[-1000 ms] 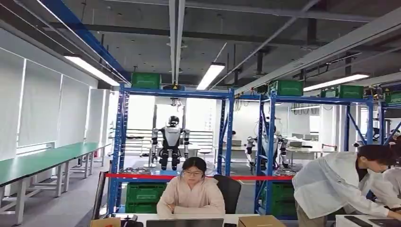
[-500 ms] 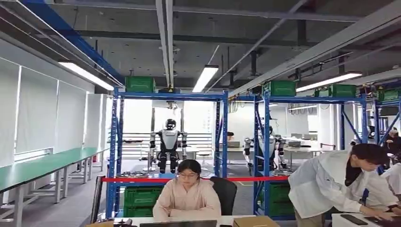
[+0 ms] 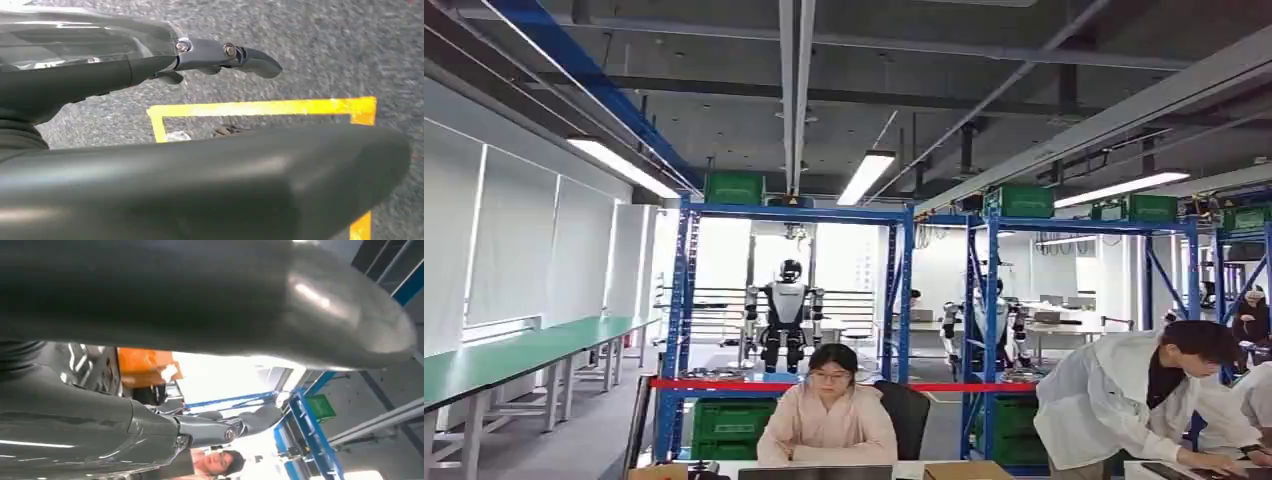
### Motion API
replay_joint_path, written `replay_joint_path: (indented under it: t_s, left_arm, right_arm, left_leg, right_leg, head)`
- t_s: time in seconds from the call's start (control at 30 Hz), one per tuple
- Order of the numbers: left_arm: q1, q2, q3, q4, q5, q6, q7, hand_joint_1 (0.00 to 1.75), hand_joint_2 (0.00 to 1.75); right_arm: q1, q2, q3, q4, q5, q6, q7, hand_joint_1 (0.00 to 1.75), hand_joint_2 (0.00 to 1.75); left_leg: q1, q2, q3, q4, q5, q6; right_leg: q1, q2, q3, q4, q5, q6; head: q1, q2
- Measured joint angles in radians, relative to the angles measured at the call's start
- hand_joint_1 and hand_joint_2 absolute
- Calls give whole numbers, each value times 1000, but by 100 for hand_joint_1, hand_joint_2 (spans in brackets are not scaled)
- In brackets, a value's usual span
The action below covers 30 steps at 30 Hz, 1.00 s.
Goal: Take the parts from the cabinet and place them on the table.
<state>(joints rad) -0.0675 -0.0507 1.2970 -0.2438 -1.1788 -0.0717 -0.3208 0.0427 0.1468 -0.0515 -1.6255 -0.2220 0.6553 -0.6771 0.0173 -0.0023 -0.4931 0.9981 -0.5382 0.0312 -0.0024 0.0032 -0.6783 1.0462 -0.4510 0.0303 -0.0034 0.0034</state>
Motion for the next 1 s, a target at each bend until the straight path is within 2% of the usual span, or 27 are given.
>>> replay_joint_path:
  t_s: [0.07, 0.1, 0.13, 0.17, 0.2, 0.23, 0.27, 0.3, 0.33, 0.37, 0.43, 0.47, 0.5, 0.53, 0.57, 0.6, 0.63, 0.67, 0.7, 0.73, 0.77, 0.8, 0.83, 0.87, 0.9, 0.97, 1.0]
  left_arm:
    - [0, 0, 3, 0, 3, 5, 0, 0, 0]
    - [1, 0, 4, 0, 3, 7, 1, 0, 0]
    - [2, 0, 7, 0, 4, 8, 1, 0, 0]
    - [2, -1, 9, 0, 5, 8, 2, 0, 0]
    - [2, -1, 10, 0, 5, 9, 2, 0, 0]
    - [2, -1, 11, 0, 6, 10, 2, 0, 0]
    - [2, -2, 12, 0, 6, 11, 2, 0, 0]
    - [2, -5, 13, 0, 6, 11, 2, 0, 0]
    - [2, -5, 16, 0, 9, 14, 2, 0, 0]
    - [2, -5, 19, 0, 13, 13, 1, 0, 0]
    - [2, -6, 24, 0, 16, 15, 0, 0, 0]
    - [4, -5, 26, 0, 18, 16, 0, 0, 0]
    - [6, -6, 31, 0, 23, 17, 0, 0, 0]
    - [8, -7, 35, 0, 24, 17, 0, 0, 0]
    - [8, -7, 37, 0, 24, 18, -1, 0, 0]
    - [7, -7, 40, 0, 25, 18, -1, 0, 0]
    - [7, -7, 42, 0, 27, 19, -2, 0, 0]
    - [8, -7, 45, 0, 27, 20, -2, 0, 0]
    - [9, -7, 48, 0, 30, 21, -3, 0, 0]
    - [9, -7, 52, 0, 30, 23, -4, 0, 0]
    - [9, -7, 54, -1, 30, 24, -5, 0, 0]
    - [7, -8, 56, -1, 30, 26, -7, 0, 0]
    - [6, -8, 59, -2, 30, 27, -8, 0, 0]
    - [5, -8, 62, -2, 30, 27, -8, 0, 0]
    - [6, -9, 65, -2, 30, 27, -10, 0, 0]
    - [13, -15, 68, -2, 30, 28, -10, 0, 0]
    - [10, -16, 70, -2, 30, 29, -9, 0, 0]
  right_arm:
    - [15, 4, 0, -3, -5, 7, -5, 0, 0]
    - [23, 6, 0, -3, -7, 10, -6, 0, 0]
    - [35, 8, 0, -3, -8, 14, -7, 0, 0]
    - [46, 10, 0, -3, -9, 16, -8, 0, 0]
    - [54, 11, 0, -3, -10, 18, -9, 0, 0]
    - [60, 13, 0, -3, -12, 20, -10, 0, 0]
    - [64, 16, 0, -3, -14, 23, -13, 0, 0]
    - [67, 17, 0, -3, -16, 24, -15, 0, 0]
    - [69, 19, 0, -3, -15, 24, -16, 0, 0]
    - [73, 20, -2, -2, -14, 22, -17, 0, 0]
    - [86, 20, -8, 2, -9, 14, -17, 0, 0]
    - [90, 22, -14, 6, 1, 7, -18, 0, 0]
    - [90, 25, -22, 13, 14, -1, -18, 0, 0]
    - [93, 27, -31, 16, 18, -4, -18, 0, 0]
    - [101, 29, -40, 23, 22, -11, -18, 0, 0]
    - [106, 29, -51, 31, 25, -16, -17, 0, 0]
    - [109, 29, -61, 41, 26, -19, -17, 0, 0]
    - [111, 30, -74, 55, 27, -24, -15, 0, 0]
    - [113, 32, -89, 69, 27, -27, -11, 0, 0]
    - [115, 34, -107, 86, 28, -27, -7, 0, 0]
    - [116, 37, -124, 102, 32, -25, -5, 0, 0]
    - [116, 40, -144, 117, 35, -21, -3, 0, 0]
    - [117, 44, -161, 126, 38, -19, -3, 0, 0]
    - [116, 47, -179, 137, 40, -16, -1, 0, 0]
    - [114, 49, -197, 156, 45, -14, 6, 0, 0]
    - [114, 53, -234, 192, 68, -11, 18, 0, 0]
    - [114, 55, -258, 216, 91, -12, 20, 0, 0]
  left_leg:
    - [-2, 4, -23, 1, 18, 6]
    - [-3, 6, -34, 1, 26, 7]
    - [-5, 8, -47, 3, 34, 7]
    - [-7, 9, -58, 4, 42, 7]
    - [-9, 9, -68, 5, 49, 6]
    - [-11, 9, -77, 5, 56, 5]
    - [-12, 9, -83, 5, 62, 3]
    - [-12, 9, -85, 5, 67, 1]
    - [-16, 9, -87, 7, 73, -6]
    - [-12, 9, -88, 3, 81, -12]
    - [-7, 9, -92, 0, 95, -24]
    - [-10, 6, -98, 4, 92, -29]
    - [-10, 6, -109, 19, 54, -31]
    - [-8, 6, -127, 69, -8, -33]
    - [-6, 6, -146, 140, -69, -36]
    - [-5, 6, -161, 213, -114, -39]
    - [-6, 6, -171, 279, -131, -42]
    - [-5, 6, -166, 307, -114, -44]
    - [-4, 6, -144, 295, -77, -46]
    - [-1, 6, -103, 244, -31, -47]
    - [2, 6, -47, 162, -1, -49]
    - [5, 6, 21, 65, -7, -50]
    - [1, 4, 65, -11, -34, -47]
    - [0, 2, 66, -22, -50, -35]
    - [-2, 1, 60, -18, -48, -31]
    - [-2, 3, 49, -17, -31, -14]
    - [0, 10, 37, -17, -21, -4]
  right_leg:
    - [-3, -1, -35, 143, -121, 8]
    - [-3, -1, -50, 221, -162, 10]
    - [-3, -1, -53, 281, -177, 11]
    - [-3, -1, -37, 289, -164, 10]
    - [-3, -1, 3, 254, -135, 8]
    - [-2, -1, 59, 179, -104, 3]
    - [1, 0, 131, 75, -83, -8]
    - [7, 2, 203, -22, -87, -22]
    - [12, 0, 239, -87, -99, -29]
    - [14, 1, 238, -94, -100, -28]
    - [20, 1, 234, -96, -91, -35]
    - [9, -4, 228, -113, -74, -44]
    - [8, -9, 217, -114, -62, -50]
    - [8, -8, 200, -113, -52, -59]
    - [9, -9, 186, -112, -43, -58]
    - [11, -12, 173, -110, -34, -58]
    - [11, -14, 157, -107, -24, -57]
    - [11, -15, 141, -100, -16, -56]
    - [10, -15, 124, -93, -10, -53]
    - [9, -16, 105, -83, -4, -49]
    - [7, -16, 88, -70, 0, -44]
    - [8, -15, 72, -53, 3, -39]
    - [12, -14, 59, -34, 5, -35]
    - [13, -15, 53, -31, 11, -27]
    - [11, -15, 49, -32, 21, -22]
    - [10, -12, 45, -34, 37, -10]
    - [7, -8, 38, -23, 5, -3]
  head:
    - [0, 0]
    - [0, 0]
    - [0, 0]
    - [0, 0]
    - [0, 0]
    - [0, 0]
    - [0, 0]
    - [0, 0]
    - [0, 0]
    - [0, 0]
    - [0, 0]
    - [0, 0]
    - [0, 0]
    - [0, 0]
    - [0, 0]
    - [0, 0]
    - [0, 0]
    - [0, 0]
    - [0, 0]
    - [0, 0]
    - [0, 0]
    - [0, 0]
    - [1, 0]
    - [0, 0]
    - [0, 0]
    - [0, 0]
    - [0, 0]
